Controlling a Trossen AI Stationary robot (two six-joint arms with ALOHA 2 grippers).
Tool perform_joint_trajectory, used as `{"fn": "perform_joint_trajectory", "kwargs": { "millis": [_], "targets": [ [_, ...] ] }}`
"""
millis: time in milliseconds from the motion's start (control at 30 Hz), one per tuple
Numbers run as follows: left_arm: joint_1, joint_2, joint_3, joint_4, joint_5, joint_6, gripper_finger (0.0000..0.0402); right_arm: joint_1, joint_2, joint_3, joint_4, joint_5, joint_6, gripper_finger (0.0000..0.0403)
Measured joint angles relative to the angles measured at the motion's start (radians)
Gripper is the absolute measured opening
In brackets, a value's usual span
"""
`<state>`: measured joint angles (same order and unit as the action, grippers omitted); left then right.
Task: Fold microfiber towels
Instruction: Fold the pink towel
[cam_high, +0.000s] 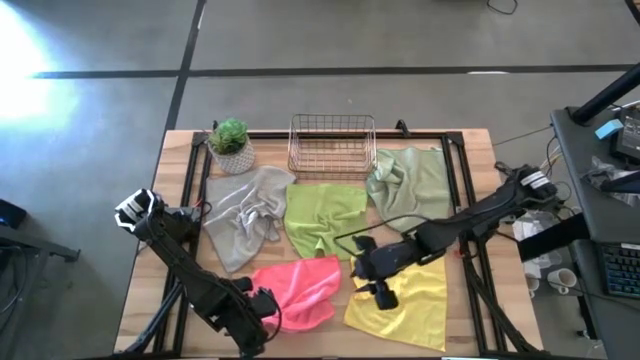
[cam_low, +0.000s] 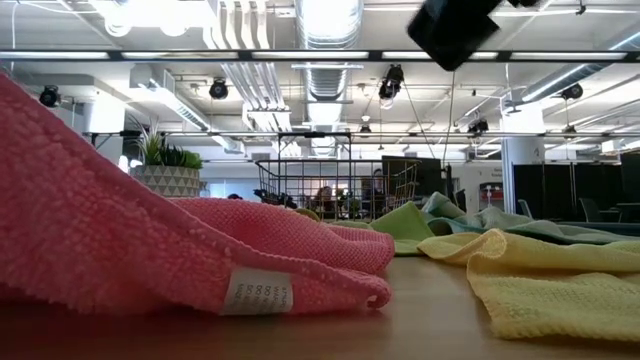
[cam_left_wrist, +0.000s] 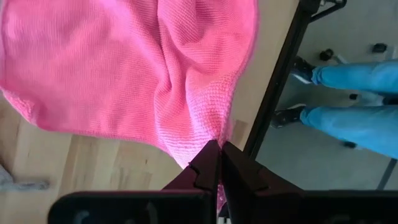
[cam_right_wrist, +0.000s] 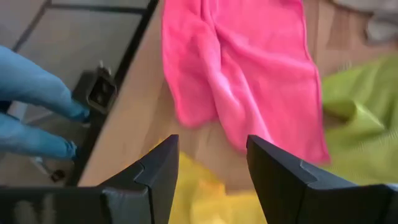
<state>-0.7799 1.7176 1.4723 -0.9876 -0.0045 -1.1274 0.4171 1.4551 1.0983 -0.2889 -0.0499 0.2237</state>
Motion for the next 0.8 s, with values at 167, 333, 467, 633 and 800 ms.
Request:
{"fn": "perform_joint_trajectory", "kwargs": {
  "millis": [167,333,467,633,800],
  "targets": [
    [0.0,0.0,-0.006,-0.003,-0.026,0.049,0.0,0.004,0.122,0.104,-0.01,0.0,0.004,0.0178],
    [0.0,0.0,-0.006,-0.015,-0.057,0.069,0.0,0.016,0.223,0.187,-0.006,-0.003,0.014,0.0178],
    [0.0,0.0,-0.006,-0.05,-0.058,0.07,0.0,0.029,0.302,0.238,-0.012,-0.003,0.022,0.0178],
    [0.0,-0.002,-0.005,-0.055,-0.062,0.099,0.0,0.043,0.373,0.28,-0.007,-0.003,0.02,0.0178],
    [0.001,-0.002,-0.006,-0.064,-0.065,0.115,0.0,0.055,0.415,0.293,0.014,-0.003,0.039,0.0178]
  ]
}}
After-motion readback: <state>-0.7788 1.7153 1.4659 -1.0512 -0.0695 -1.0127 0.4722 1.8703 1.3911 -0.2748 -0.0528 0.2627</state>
